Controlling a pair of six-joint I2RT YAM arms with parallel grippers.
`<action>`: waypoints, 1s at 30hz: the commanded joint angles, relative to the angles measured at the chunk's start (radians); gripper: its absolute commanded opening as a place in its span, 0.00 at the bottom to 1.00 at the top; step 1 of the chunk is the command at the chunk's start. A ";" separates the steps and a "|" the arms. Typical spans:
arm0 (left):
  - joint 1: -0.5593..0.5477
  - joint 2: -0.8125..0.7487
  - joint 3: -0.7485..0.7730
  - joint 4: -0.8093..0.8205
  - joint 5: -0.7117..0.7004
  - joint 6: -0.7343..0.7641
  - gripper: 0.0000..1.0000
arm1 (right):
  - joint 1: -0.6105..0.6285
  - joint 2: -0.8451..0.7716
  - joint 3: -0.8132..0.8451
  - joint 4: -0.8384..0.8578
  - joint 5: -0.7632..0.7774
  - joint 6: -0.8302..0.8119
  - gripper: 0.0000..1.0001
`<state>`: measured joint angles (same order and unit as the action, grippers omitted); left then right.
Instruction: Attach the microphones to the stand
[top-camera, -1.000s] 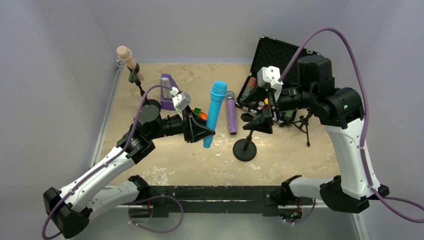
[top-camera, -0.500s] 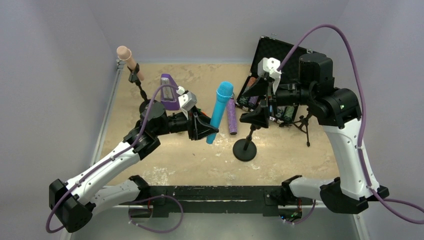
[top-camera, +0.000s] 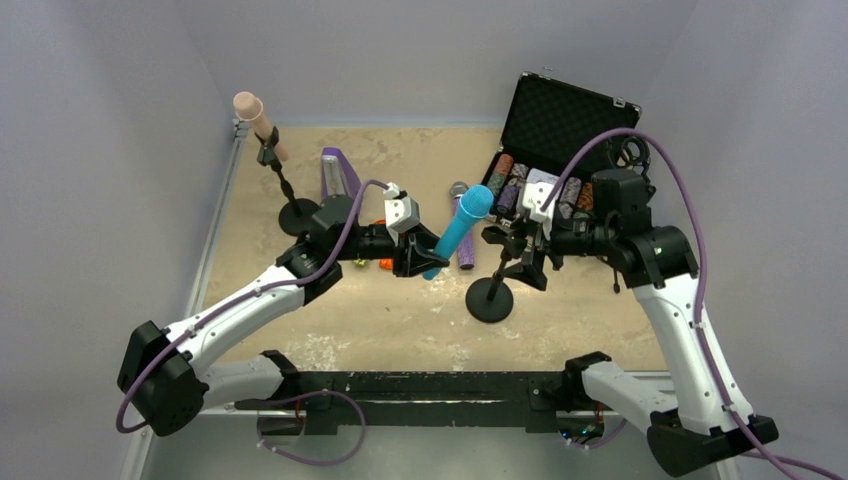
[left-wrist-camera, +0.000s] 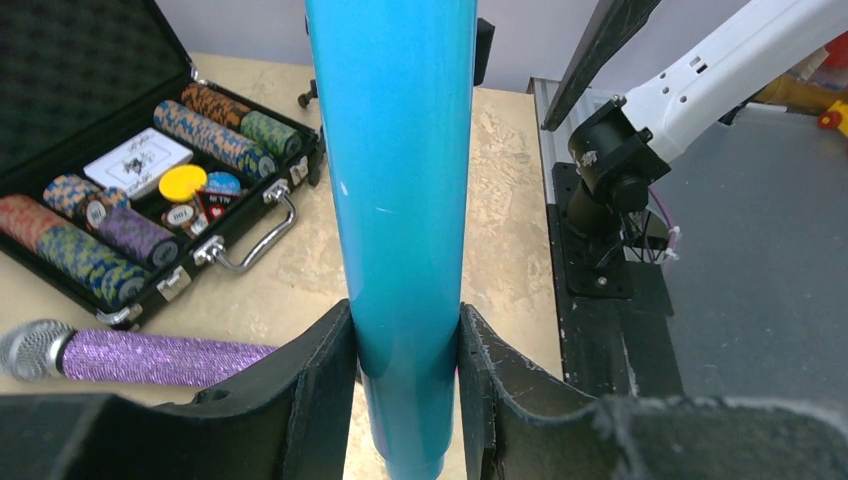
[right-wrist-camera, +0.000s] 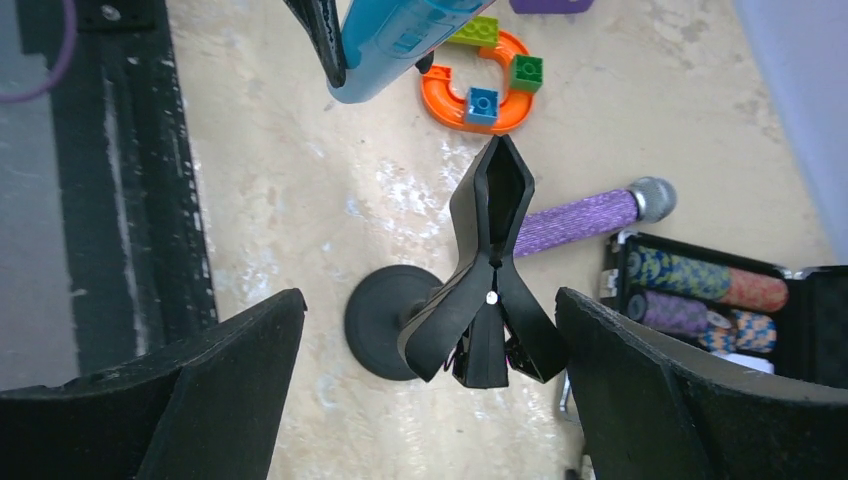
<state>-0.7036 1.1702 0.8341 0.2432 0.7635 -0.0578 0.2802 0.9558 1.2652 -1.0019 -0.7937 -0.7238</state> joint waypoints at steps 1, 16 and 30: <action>-0.002 0.033 0.045 0.177 0.076 0.111 0.00 | -0.003 -0.036 -0.039 0.129 0.027 -0.113 0.99; 0.005 0.179 0.152 0.201 0.154 0.105 0.00 | -0.136 -0.025 -0.088 0.198 -0.144 -0.088 0.89; 0.005 0.259 0.190 0.242 0.179 0.069 0.00 | -0.142 0.006 -0.078 0.139 -0.282 -0.134 0.41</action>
<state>-0.7025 1.4155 0.9722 0.3939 0.9062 0.0185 0.1429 0.9497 1.1435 -0.8497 -1.0172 -0.8448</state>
